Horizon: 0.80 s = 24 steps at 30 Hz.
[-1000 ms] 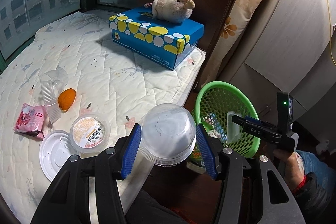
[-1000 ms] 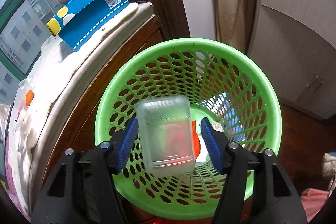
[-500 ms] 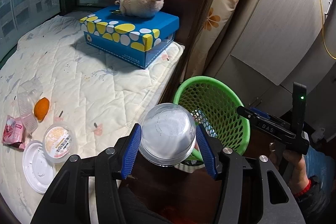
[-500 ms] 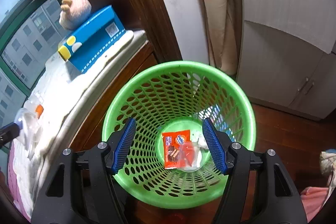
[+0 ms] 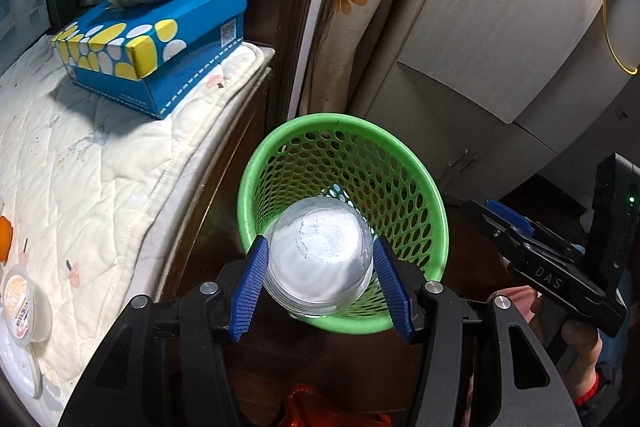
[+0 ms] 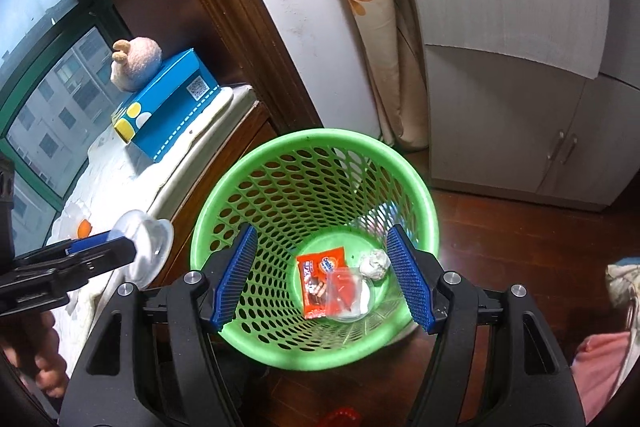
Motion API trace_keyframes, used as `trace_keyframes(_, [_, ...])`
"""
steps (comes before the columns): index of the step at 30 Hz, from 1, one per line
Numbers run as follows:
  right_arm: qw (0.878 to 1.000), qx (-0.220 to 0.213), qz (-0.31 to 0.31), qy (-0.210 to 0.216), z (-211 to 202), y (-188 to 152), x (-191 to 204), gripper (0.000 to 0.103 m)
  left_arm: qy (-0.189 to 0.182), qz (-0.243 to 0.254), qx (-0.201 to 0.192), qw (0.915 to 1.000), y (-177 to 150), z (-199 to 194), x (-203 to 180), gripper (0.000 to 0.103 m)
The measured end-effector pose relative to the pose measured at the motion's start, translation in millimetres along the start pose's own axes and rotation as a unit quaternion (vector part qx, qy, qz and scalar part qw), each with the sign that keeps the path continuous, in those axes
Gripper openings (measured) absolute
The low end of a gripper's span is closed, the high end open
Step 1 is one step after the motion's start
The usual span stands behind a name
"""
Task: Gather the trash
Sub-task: 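Carry the container and dome lid to the green basket and release both, then move both tools back over the mattress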
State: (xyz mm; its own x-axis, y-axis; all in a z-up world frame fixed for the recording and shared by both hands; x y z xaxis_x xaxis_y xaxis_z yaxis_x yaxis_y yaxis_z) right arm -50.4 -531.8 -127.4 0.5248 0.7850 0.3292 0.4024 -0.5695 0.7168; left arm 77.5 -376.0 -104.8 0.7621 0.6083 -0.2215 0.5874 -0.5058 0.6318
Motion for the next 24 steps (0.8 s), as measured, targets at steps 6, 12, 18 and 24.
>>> trace_keyframes(6, [1.000, 0.002, 0.011, -0.005, -6, -5, -11, 0.068, -0.005, -0.005, 0.008, 0.9999, 2, 13, -10, 0.069])
trace_keyframes(12, [1.000, 0.000, 0.014, -0.001, -10, -6, -9, 0.068, -0.006, -0.020, -0.008, 0.9998, 2, -2, -1, 0.069])
trace_keyframes(18, [1.000, -0.005, 0.006, 0.018, -17, -5, 9, 0.068, 0.015, -0.043, -0.027, 0.9986, -6, -32, 28, 0.069])
trace_keyframes(24, [0.999, -0.008, -0.018, 0.045, -21, -2, 42, 0.069, 0.047, -0.067, -0.054, 0.9952, -16, -67, 61, 0.069])
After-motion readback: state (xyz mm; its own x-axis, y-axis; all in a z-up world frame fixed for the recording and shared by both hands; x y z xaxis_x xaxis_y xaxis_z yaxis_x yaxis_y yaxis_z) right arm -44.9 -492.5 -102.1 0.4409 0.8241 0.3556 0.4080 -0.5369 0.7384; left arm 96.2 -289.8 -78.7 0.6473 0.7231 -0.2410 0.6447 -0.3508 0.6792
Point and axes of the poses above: each gripper's, at about its wrist camera, not at the fingertips, and z roughly the way its jaws point, x to its left, y to its top, the point moved 4 cm from there along z, roughly the way its jaws point, and after that the axes turned 9 degrees about -x, right-handed, at the moved point
